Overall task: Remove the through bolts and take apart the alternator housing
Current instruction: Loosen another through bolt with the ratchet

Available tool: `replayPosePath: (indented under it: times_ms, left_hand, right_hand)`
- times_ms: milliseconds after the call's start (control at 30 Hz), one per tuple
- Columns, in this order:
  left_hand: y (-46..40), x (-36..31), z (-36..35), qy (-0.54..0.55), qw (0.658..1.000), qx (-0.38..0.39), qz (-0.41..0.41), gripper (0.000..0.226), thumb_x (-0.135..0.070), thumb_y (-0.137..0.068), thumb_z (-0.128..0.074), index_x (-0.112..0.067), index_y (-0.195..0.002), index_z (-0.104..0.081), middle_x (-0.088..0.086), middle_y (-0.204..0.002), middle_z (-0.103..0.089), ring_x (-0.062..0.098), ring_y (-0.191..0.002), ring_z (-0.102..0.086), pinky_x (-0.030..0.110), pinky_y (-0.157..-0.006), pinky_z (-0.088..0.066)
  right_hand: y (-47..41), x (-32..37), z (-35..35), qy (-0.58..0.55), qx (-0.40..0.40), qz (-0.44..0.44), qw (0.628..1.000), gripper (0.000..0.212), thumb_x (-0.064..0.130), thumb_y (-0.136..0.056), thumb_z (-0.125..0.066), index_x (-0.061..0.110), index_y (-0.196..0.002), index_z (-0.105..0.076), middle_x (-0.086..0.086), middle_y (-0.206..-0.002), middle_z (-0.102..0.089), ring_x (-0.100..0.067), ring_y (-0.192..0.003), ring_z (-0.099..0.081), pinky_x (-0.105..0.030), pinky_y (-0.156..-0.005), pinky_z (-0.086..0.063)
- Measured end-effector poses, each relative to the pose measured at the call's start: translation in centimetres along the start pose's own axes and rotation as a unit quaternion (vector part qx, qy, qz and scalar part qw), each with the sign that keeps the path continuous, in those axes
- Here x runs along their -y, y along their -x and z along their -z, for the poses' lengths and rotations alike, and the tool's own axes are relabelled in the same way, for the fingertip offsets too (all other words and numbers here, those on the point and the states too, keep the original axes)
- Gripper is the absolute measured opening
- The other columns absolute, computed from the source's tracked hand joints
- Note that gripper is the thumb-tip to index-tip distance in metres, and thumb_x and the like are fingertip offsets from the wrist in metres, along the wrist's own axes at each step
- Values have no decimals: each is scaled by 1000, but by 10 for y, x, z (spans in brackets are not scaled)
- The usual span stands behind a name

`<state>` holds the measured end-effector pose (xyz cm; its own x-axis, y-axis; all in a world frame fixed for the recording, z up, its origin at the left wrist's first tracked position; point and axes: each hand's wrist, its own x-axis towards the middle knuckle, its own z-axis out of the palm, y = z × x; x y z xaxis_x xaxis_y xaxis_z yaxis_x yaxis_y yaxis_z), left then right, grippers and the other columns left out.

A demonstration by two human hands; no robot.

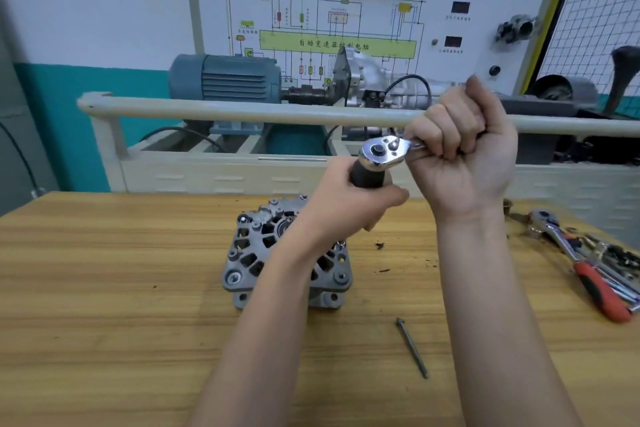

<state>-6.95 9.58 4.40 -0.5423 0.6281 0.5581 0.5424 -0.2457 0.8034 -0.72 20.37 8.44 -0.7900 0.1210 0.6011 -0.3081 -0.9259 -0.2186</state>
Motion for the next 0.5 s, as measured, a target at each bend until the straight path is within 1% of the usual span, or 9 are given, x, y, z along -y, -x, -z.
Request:
replayPosePath:
  times_ms: [67, 167, 233, 267, 300, 367, 433, 467, 500]
  left_hand:
    - [-1, -1, -7, 20, 999, -29, 14, 30, -11, -68, -61, -3, -50, -38, 3, -44, -34, 16, -42, -30, 23, -47, -27]
    - [-1, -2, -17, 31, 993, -110, 3, 32, -3, -73, -59, 6, -53, -36, 8, -52, -30, 17, -48, -25, 31, -49, -21]
    - [-4, -1, -24, 35, 981, -193, -9, 36, 6, -77, -57, -3, -50, -36, 5, -48, -30, 15, -47, -25, 27, -49, -22]
    - [-5, 0, -27, 36, 971, -234, -18, 41, 7, -78, -57, -10, -48, -34, -4, -44, -31, 10, -45, -25, 25, -47, -23]
    - [-6, 1, -31, 42, 961, -271, -27, 46, 7, -79, -58, -16, -48, -33, -12, -42, -31, 6, -44, -25, 22, -44, -23]
    - [-8, 3, -35, 59, 945, -321, -38, 49, 4, -80, -61, -20, -48, -33, -13, -39, -32, 2, -43, -25, 18, -42, -23]
    - [-7, 7, -33, 62, 944, -321, -44, 48, 4, -78, -62, -19, -47, -33, -14, -40, -32, 4, -43, -26, 18, -42, -24]
    - [-7, 8, -29, 57, 953, -293, -48, 45, 3, -76, -63, -16, -47, -35, -13, -41, -33, 6, -44, -27, 19, -42, -25]
    - [-6, 9, -22, 53, 967, -243, -53, 40, 2, -73, -63, -13, -46, -37, -10, -42, -34, 9, -43, -28, 19, -44, -26]
  right_hand:
    - [2, 0, -3, -2, -5, 15, 1000, 42, 15, -91, -37, 21, -50, -28, 5, -42, -16, -10, -39, -12, -23, -43, -17]
    - [14, -4, -10, 30, -35, 106, 993, 51, 15, -93, -36, 16, -42, -33, 4, -36, -19, -10, -38, -10, -23, -38, -20]
    - [24, -13, -15, 74, -45, 177, 980, 55, 16, -97, -33, 15, -42, -34, 3, -36, -23, -11, -38, -12, -24, -38, -22]
    - [28, -20, -17, 94, -41, 203, 974, 55, 16, -98, -32, 15, -43, -34, 2, -37, -23, -11, -38, -14, -24, -40, -23]
    - [32, -26, -19, 113, -36, 220, 968, 54, 16, -98, -31, 16, -44, -33, 2, -38, -24, -12, -39, -15, -25, -42, -23]
    - [35, -36, -20, 144, -23, 234, 961, 54, 17, -97, -31, 16, -43, -33, 2, -39, -24, -13, -40, -16, -25, -44, -24]
    - [31, -34, -20, 153, -22, 221, 963, 56, 16, -98, -30, 17, -43, -33, 2, -38, -25, -13, -39, -15, -25, -43, -24]
    - [27, -29, -20, 149, -28, 202, 968, 56, 16, -98, -30, 17, -42, -34, 3, -37, -24, -12, -38, -15, -25, -42, -25]
    - [22, -22, -19, 141, -35, 171, 974, 56, 16, -98, -31, 16, -42, -34, 3, -36, -24, -11, -36, -16, -24, -40, -24]
